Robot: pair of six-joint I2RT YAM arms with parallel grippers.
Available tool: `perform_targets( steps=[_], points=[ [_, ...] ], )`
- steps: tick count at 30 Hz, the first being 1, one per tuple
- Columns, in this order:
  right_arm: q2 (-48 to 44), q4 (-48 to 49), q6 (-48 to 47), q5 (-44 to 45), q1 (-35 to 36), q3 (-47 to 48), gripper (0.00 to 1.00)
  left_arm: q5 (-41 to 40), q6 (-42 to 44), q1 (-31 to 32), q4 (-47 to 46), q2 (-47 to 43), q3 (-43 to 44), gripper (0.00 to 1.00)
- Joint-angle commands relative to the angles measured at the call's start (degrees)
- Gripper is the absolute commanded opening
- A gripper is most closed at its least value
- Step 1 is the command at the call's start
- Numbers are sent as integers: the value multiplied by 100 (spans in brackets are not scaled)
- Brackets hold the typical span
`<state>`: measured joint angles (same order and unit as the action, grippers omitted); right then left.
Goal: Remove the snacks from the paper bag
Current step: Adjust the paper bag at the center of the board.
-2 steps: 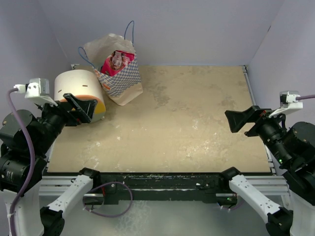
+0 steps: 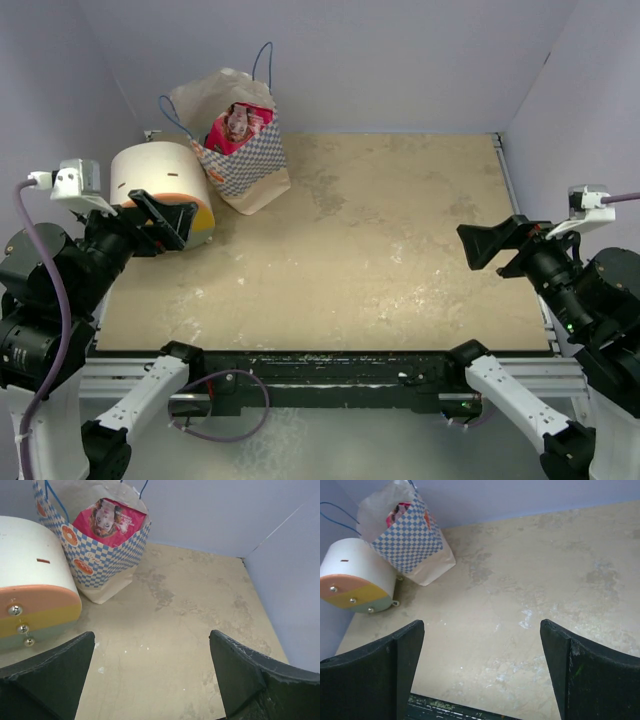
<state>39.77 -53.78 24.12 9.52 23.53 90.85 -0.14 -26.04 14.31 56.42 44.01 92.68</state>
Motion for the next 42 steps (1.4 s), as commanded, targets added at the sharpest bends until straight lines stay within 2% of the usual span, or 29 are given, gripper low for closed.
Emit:
perform_targets(
  steps=[1,6,15,25,30,36,42],
  points=[
    [213,68,100,448,-123,-44,99,-258,-84,-10,-352,248,-150,99],
    [429,102,52,812,-267,-52,99,-459,-88,-16,-470,661,-196,99],
    [1050,212,132,1423,-486,-63,99,-864,-28,-24,-1348,1374,-510,99],
    [1916,495,176,1717,-588,37,99,-1066,114,-87,-1962,2473,-205,99],
    [2250,852,132,1449,-604,40,100,-962,-119,-360,-1929,3098,201,99],
    [2588,1457,416,642,-613,-73,99,-564,-551,-1178,-1616,3791,786,99],
    [2711,2278,420,-227,-618,-255,99,-917,-573,-1471,-1581,4205,1237,99]
  ],
)
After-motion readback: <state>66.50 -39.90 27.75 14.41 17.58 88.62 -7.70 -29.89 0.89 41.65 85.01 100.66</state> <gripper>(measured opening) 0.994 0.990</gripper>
